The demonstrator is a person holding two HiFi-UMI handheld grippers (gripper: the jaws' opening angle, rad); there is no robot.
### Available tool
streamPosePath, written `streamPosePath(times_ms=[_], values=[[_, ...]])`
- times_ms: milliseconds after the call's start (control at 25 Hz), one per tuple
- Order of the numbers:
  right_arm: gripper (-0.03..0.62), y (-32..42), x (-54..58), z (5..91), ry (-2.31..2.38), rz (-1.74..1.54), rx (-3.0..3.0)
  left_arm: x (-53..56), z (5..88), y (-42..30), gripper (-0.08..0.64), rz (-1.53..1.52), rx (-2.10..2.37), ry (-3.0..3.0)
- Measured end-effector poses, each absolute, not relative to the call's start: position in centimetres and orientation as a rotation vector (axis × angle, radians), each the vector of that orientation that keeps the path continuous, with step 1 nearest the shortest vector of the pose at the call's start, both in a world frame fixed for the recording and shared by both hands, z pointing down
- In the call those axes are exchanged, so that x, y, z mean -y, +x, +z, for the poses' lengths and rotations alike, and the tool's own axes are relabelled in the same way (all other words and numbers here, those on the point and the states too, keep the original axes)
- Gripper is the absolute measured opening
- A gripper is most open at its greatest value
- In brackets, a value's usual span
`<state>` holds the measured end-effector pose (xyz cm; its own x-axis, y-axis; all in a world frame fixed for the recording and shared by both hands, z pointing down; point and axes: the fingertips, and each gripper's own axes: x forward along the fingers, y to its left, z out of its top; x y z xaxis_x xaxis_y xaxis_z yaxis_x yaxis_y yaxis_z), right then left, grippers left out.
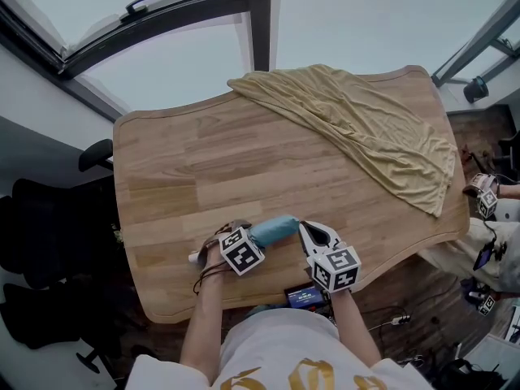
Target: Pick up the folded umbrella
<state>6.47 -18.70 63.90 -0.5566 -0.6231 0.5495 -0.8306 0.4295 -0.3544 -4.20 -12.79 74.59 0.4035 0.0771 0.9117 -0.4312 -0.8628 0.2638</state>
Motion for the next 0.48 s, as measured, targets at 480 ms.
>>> streamPosePath(times_ms=[480], values=[[0.011,6.5,18.9,63.9,1.287,0.879,2.348,13.1,76.7,-3.6,0.322,1.584,0.444,2.216]])
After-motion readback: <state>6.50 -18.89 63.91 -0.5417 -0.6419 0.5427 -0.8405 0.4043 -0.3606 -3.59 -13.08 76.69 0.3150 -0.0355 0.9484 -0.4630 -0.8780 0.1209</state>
